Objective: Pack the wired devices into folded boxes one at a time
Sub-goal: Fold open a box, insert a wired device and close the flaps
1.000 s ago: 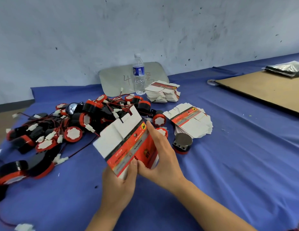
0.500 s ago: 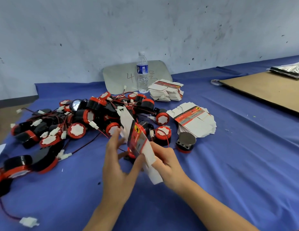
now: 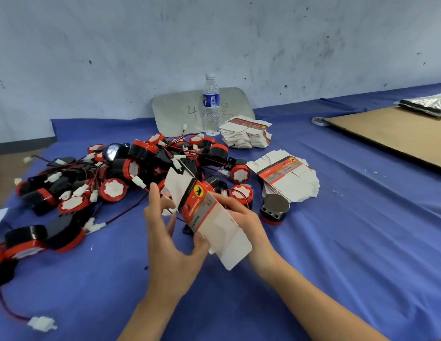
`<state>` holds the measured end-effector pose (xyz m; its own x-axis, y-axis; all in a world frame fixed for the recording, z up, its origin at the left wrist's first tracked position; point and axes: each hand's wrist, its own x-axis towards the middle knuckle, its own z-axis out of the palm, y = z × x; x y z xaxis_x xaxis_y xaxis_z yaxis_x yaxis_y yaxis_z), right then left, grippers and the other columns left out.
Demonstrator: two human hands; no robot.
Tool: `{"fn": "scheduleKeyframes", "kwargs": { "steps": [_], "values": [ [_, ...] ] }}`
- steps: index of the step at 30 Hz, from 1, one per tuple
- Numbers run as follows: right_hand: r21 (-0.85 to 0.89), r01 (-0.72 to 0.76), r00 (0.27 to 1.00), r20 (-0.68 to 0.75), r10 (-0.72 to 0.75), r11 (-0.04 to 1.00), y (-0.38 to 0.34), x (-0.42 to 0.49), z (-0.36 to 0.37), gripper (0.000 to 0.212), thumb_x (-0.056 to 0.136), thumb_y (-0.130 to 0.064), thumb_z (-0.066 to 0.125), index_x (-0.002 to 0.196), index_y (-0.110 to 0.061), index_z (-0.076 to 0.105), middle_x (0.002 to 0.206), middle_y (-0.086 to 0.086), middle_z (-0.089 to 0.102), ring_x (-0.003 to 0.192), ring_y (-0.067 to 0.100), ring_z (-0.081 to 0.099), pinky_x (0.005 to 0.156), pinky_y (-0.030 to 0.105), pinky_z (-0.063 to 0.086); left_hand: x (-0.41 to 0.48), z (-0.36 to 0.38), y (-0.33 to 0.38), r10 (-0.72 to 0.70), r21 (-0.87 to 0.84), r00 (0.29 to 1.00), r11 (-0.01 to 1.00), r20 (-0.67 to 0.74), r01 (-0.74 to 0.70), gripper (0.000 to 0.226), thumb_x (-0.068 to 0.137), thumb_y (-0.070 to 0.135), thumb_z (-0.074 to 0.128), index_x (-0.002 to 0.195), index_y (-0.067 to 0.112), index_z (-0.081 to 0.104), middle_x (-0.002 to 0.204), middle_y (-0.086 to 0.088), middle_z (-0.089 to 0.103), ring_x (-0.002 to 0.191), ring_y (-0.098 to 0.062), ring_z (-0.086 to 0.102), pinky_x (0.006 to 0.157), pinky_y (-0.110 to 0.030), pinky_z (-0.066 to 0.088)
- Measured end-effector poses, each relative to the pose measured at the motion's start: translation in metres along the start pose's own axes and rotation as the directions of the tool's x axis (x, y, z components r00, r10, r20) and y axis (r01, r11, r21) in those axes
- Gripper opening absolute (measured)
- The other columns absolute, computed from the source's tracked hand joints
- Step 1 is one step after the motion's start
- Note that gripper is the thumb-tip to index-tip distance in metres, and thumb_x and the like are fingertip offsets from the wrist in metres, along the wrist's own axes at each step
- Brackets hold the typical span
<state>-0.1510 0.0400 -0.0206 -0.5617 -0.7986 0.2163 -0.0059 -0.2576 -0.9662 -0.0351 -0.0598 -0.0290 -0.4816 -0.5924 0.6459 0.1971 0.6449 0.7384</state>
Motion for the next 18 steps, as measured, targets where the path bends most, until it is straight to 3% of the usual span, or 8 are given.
{"fn": "scheduleKeyframes", "kwargs": {
  "steps": [3,5,7,9,12,15,18],
  "values": [
    [0.075,-0.005,0.999,-0.051,0.009,0.997,-0.006,0.006,-0.003,0.036,0.076,-0.031,0.057,0.109,-0.037,0.07,0.107,-0.018,0.069,0.104,0.007,0.062,0.088,0.028,0.046,0.002,-0.001,-0.001,0.101,0.128,0.995,0.986,0.021,-0.103,0.09,0.075,0.005,0.054,0.134,0.067,0.026,0.125,0.032,0.024,0.122,0.015,0.032,0.087,-0.018,0.042],
    [0.148,-0.012,0.999,-0.041,0.019,0.989,-0.008,0.006,-0.006,0.057,0.058,-0.044,0.06,0.112,-0.028,0.066,0.104,-0.017,0.068,0.106,0.011,0.06,0.09,0.031,0.044,0.003,-0.002,0.003,0.043,0.117,0.999,0.992,0.023,-0.046,0.08,0.076,0.002,0.045,0.125,0.065,0.04,0.124,0.023,0.027,0.116,0.017,0.035,0.073,-0.01,0.046],
    [0.206,-0.031,0.999,0.014,0.028,0.978,-0.007,0.003,-0.008,0.06,0.059,-0.043,0.056,0.116,-0.025,0.061,0.109,-0.011,0.068,0.105,0.012,0.061,0.088,0.028,0.045,0.003,-0.004,0.004,0.016,0.071,1.0,0.997,0.0,-0.016,0.072,0.075,-0.001,0.041,0.119,0.054,0.05,0.124,0.015,0.032,0.114,0.016,0.039,0.068,-0.005,0.046],
    [0.262,-0.053,0.996,0.084,0.032,0.964,-0.007,0.001,-0.007,0.058,0.065,-0.034,0.051,0.121,-0.022,0.057,0.112,-0.006,0.068,0.103,0.011,0.062,0.084,0.023,0.048,0.002,-0.006,0.003,0.004,-0.041,1.0,0.999,-0.02,-0.005,0.05,0.078,0.0,0.042,0.11,0.036,0.056,0.123,0.009,0.038,0.117,0.005,0.044,0.074,-0.007,0.047],
    [0.298,-0.096,0.988,0.145,0.054,0.95,-0.006,0.001,-0.003,0.051,0.066,-0.031,0.056,0.114,-0.017,0.061,0.111,0.004,0.068,0.093,0.016,0.064,0.077,0.025,0.051,0.003,-0.006,0.006,-0.044,-0.068,0.999,0.997,-0.03,0.042,0.013,0.084,0.03,0.048,0.094,0.027,0.055,0.115,0.001,0.043,0.109,0.0,0.05,0.077,-0.008,0.047],
    [0.222,-0.088,0.98,0.193,0.045,0.971,-0.003,-0.002,0.002,0.031,0.077,-0.02,0.058,0.108,-0.015,0.065,0.11,0.008,0.069,0.096,0.022,0.067,0.082,0.029,0.052,0.0,0.001,0.007,-0.113,-0.038,0.994,0.993,0.008,0.113,0.031,0.078,0.047,0.053,0.089,0.018,0.058,0.108,0.004,0.044,0.099,0.003,0.053,0.073,-0.005,0.045],
    [0.17,-0.08,0.981,0.188,0.047,0.982,0.001,-0.003,0.005,0.021,0.084,-0.022,0.058,0.102,-0.018,0.066,0.101,0.002,0.07,0.095,0.019,0.067,0.082,0.024,0.051,0.0,0.003,0.002,-0.144,0.013,0.99,0.99,0.002,0.144,0.052,0.078,0.06,0.064,0.085,0.009,0.059,0.118,0.007,0.046,0.108,0.001,0.053,0.074,-0.014,0.053]
  ]
}}
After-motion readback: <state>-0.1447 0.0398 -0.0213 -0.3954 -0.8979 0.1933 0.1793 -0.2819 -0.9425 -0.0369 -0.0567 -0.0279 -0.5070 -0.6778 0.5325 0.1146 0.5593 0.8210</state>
